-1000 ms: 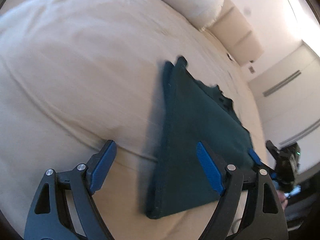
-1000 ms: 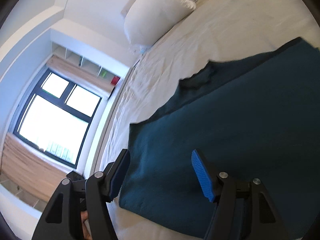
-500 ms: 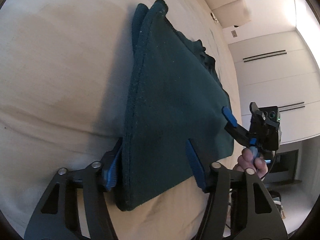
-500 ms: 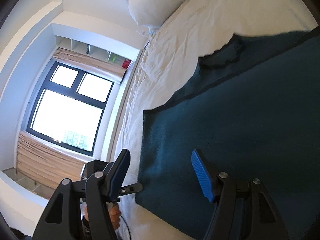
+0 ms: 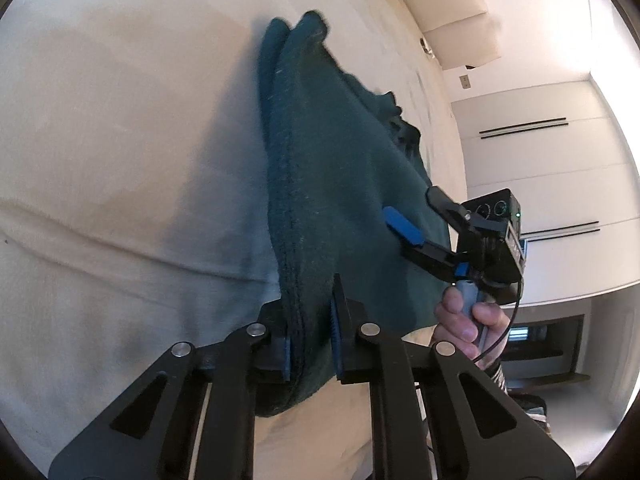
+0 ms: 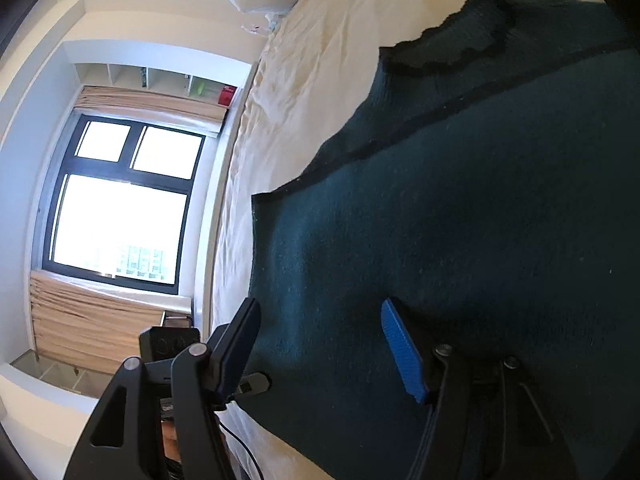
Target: Fold small clothes
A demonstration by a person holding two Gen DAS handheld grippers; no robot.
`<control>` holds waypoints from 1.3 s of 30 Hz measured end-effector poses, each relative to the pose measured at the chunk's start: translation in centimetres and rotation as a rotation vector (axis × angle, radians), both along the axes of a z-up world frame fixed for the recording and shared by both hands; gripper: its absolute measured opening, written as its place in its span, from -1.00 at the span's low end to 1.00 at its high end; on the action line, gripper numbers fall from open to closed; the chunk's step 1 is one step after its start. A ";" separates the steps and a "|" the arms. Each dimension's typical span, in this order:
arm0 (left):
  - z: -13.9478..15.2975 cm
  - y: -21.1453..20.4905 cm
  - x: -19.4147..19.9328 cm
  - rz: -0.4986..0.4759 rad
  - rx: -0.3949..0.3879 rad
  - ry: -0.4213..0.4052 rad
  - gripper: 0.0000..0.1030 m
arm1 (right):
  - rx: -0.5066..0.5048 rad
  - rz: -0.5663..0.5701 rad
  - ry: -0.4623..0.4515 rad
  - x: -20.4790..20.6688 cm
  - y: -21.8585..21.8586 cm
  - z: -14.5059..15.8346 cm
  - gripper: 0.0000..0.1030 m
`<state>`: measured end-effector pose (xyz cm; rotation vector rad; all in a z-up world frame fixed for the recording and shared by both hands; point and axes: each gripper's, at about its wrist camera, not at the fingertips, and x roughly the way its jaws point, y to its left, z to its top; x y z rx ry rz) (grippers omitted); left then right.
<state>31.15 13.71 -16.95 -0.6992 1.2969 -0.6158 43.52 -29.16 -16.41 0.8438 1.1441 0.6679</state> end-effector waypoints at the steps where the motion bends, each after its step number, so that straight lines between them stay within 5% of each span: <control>1: 0.6 -0.3 -0.1 -0.003 0.011 -0.010 -0.76 | 0.013 0.002 0.003 -0.1 -0.3 0.1 0.27; 6: 4.6 -3.5 -0.2 -0.060 0.073 -0.090 -0.76 | 0.075 -0.010 -0.020 -1.0 -3.9 1.5 0.28; 13: 8.9 -15.4 -0.2 -0.178 0.149 -0.209 -0.76 | 0.242 -0.090 -0.039 -1.8 -12.2 2.1 0.35; 20: 4.4 -25.7 -1.4 -0.296 0.270 -0.203 -0.76 | 0.355 -0.129 0.001 -1.5 -16.7 -0.1 0.54; 27: 4.0 -26.7 -3.4 -0.321 0.376 -0.273 -0.76 | 0.267 -0.111 -0.011 0.5 -15.5 1.0 0.55; 31: 4.3 -26.7 -4.0 -0.318 0.364 -0.270 -0.76 | 0.147 -0.067 -0.015 1.6 -13.9 1.7 0.18; 35: 4.5 -27.7 -5.0 -0.335 0.388 -0.307 -0.76 | 0.012 -0.042 -0.002 1.6 -13.2 1.6 -0.67; 39: 5.2 -28.5 -5.7 -0.348 0.360 -0.315 -0.76 | -0.017 -0.060 -0.011 0.8 -14.9 2.5 -0.71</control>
